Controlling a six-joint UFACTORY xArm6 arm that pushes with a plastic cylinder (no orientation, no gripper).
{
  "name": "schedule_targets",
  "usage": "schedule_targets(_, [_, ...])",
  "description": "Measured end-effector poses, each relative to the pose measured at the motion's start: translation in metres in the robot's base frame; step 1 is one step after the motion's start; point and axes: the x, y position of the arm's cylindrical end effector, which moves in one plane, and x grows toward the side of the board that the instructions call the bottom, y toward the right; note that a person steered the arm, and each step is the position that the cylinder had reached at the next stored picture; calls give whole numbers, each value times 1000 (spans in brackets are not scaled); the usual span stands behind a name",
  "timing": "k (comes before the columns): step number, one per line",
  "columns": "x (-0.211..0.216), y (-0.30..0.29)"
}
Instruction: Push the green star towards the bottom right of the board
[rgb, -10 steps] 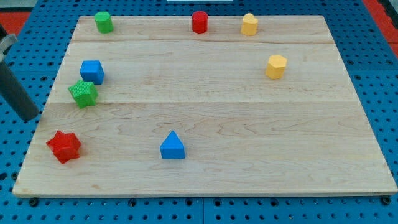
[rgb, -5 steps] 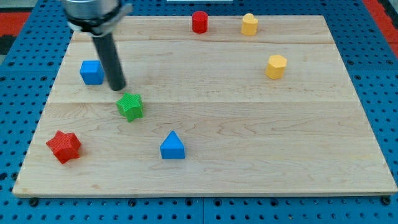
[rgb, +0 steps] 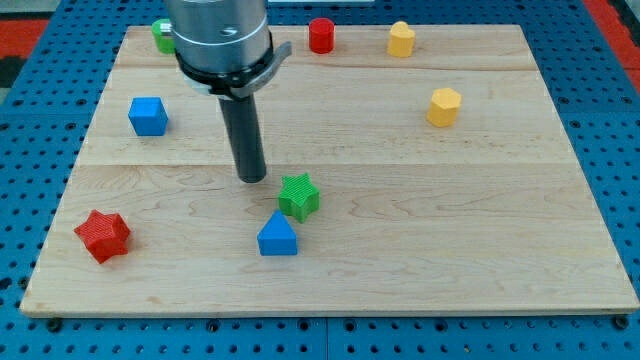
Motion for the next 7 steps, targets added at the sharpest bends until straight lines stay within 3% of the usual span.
schedule_targets(1, [5,94])
schedule_targets(2, [9,124])
schedule_targets(4, [-1,23])
schedule_targets(5, [37,11])
schedule_targets(7, [61,149])
